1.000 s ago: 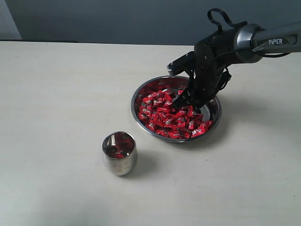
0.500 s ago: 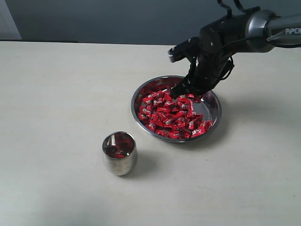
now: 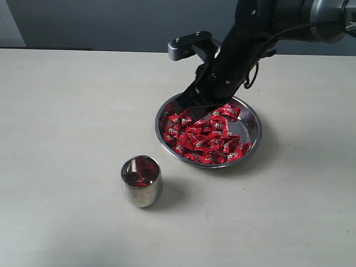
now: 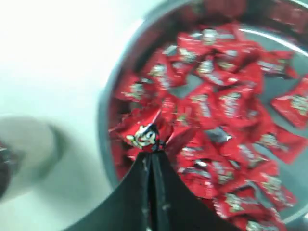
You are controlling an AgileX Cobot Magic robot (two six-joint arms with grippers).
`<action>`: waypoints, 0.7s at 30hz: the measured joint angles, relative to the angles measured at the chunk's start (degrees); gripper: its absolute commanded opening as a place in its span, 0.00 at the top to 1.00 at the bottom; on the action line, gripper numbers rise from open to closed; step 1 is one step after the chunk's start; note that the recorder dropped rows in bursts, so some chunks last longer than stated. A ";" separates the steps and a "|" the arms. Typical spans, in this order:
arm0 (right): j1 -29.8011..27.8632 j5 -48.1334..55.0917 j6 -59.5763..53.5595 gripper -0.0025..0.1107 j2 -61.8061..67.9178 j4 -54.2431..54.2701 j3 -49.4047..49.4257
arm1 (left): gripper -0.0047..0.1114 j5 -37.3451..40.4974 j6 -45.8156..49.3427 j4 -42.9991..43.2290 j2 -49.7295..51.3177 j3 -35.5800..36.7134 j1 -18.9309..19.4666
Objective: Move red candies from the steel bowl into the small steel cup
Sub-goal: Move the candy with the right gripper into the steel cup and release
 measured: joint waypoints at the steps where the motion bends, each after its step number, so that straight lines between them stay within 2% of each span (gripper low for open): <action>1: 1.09 0.30 -1.10 0.98 -0.14 1.36 0.00 | 0.96 0.00 0.00 0.00 0.00 0.00 0.00; 10: 7.69 1.94 -4.20 0.98 -0.77 4.10 0.00 | 0.96 0.00 0.00 0.00 0.00 0.00 0.00; 21: 9.63 8.44 -7.75 0.98 -0.77 6.78 0.00 | 0.96 0.00 0.00 0.00 0.00 0.00 0.00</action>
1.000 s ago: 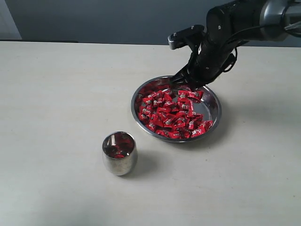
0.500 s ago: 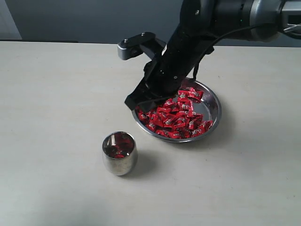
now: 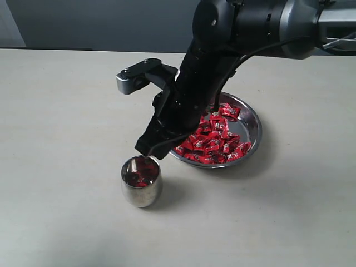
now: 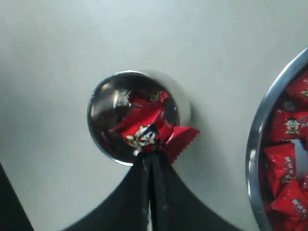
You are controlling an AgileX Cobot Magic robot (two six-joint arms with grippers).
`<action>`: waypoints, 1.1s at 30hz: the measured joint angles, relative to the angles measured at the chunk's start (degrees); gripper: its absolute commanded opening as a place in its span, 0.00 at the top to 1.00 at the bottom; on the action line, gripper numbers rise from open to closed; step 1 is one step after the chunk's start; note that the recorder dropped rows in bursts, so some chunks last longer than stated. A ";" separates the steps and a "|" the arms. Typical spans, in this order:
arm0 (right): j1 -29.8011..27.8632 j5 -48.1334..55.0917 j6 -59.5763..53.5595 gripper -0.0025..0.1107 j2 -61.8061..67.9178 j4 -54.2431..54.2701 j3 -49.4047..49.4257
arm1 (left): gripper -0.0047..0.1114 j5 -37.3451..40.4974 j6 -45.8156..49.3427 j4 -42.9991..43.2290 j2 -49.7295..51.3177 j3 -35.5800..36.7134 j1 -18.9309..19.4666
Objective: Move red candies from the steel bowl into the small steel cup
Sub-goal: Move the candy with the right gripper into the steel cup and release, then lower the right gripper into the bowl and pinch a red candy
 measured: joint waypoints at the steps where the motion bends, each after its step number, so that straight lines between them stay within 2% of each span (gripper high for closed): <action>1: 0.12 0.34 -0.60 0.98 0.00 0.31 0.00 | 0.96 0.00 0.00 0.00 0.00 0.00 0.00; 9: 0.49 4.33 -5.54 0.98 0.00 4.92 0.00 | 0.96 0.00 0.00 0.00 0.00 0.00 0.00; 13: 0.60 2.42 -6.65 0.98 0.00 7.02 0.00 | 0.96 0.00 0.00 0.00 0.00 0.00 0.00; 14: 0.60 1.63 -6.74 0.97 0.00 7.11 0.00 | 0.96 0.00 0.00 0.00 0.00 0.00 0.00; 17: 0.60 1.38 -6.79 0.79 0.20 7.25 0.00 | 0.96 0.00 0.00 0.00 0.00 0.00 0.00; 18: 0.60 1.49 -6.88 0.76 0.21 7.25 0.00 | 0.96 0.00 0.00 0.00 0.00 0.00 0.00; 26: 0.47 0.81 -5.28 0.76 0.55 4.30 0.00 | 0.96 0.00 0.00 0.00 0.00 0.00 0.00; 33: -5.59 -3.09 4.42 0.76 -0.65 -4.40 0.00 | 0.96 0.00 0.00 0.00 0.00 0.00 0.00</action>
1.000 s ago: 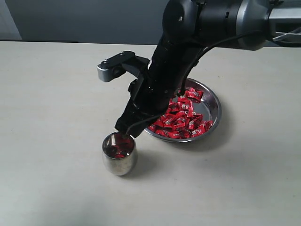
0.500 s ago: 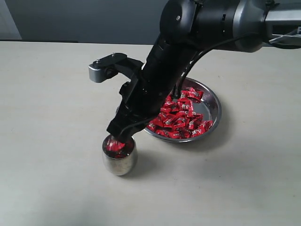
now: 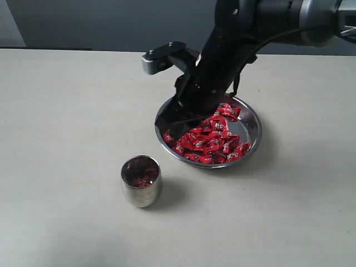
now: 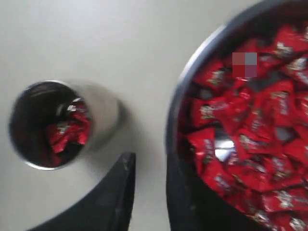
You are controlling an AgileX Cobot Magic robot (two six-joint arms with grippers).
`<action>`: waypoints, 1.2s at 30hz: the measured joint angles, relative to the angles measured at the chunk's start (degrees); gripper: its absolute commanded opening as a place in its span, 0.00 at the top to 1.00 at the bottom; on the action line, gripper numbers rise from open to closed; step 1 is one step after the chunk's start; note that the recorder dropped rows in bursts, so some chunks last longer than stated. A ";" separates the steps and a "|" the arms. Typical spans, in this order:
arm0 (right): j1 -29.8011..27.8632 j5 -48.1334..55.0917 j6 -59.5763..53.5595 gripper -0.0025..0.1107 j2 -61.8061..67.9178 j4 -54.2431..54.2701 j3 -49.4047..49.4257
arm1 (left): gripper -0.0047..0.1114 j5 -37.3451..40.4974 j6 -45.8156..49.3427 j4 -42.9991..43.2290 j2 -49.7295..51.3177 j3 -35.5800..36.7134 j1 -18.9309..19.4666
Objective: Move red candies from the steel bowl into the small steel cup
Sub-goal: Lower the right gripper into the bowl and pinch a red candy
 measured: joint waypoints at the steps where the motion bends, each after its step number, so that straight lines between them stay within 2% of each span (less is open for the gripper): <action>1: -1.58 -0.42 0.58 0.76 0.00 -0.58 0.00 | 0.96 0.00 0.00 0.00 0.00 0.00 0.00; 4: -5.83 -1.60 2.08 0.76 0.38 -1.93 0.00 | 0.96 0.00 0.00 0.00 0.00 0.00 0.00; 9: -9.25 -1.58 4.11 0.76 2.14 -5.44 -0.10 | 0.96 0.00 0.00 0.00 0.00 0.00 0.00; 14: -9.72 -1.87 6.10 0.76 4.65 -10.34 -0.10 | 0.96 0.00 0.00 0.00 0.00 0.00 0.00; 27: -9.72 -11.53 15.97 0.76 9.09 -20.83 -0.10 | 0.96 0.00 0.00 0.00 0.00 0.00 0.00; 36: -9.72 -19.40 19.75 0.76 9.43 -23.74 -0.10 | 0.96 0.00 0.00 0.00 0.00 0.00 0.00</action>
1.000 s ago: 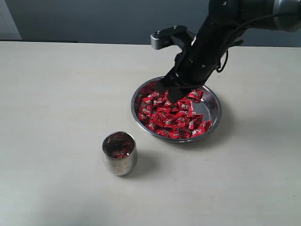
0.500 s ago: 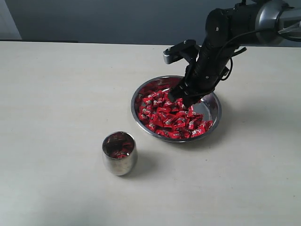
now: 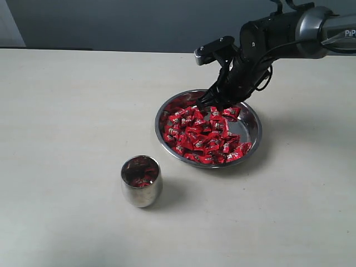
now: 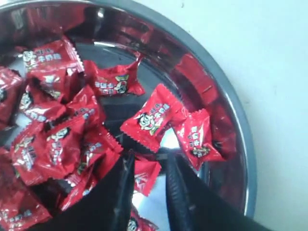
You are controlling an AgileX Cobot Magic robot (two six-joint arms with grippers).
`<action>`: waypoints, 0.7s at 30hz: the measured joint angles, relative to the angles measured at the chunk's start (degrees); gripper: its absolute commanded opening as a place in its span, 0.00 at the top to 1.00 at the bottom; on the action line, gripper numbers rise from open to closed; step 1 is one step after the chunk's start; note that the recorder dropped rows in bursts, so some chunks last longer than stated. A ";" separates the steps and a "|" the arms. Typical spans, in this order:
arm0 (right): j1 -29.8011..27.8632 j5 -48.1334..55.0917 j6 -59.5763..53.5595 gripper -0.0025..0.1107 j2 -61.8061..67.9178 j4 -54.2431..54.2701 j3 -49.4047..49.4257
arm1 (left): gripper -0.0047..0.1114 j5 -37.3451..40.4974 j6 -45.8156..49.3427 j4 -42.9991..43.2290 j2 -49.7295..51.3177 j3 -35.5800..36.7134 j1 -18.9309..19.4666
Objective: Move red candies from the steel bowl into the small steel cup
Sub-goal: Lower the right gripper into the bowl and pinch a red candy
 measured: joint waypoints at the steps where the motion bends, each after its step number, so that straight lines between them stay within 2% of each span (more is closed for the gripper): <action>1: 0.00 -0.01 -0.03 0.76 0.00 -0.54 0.00 | 0.96 0.00 0.00 0.00 0.00 0.00 0.00; 21: 0.00 -1.54 3.99 0.76 3.54 -10.73 0.00 | 0.96 0.00 0.00 0.00 0.00 0.00 0.00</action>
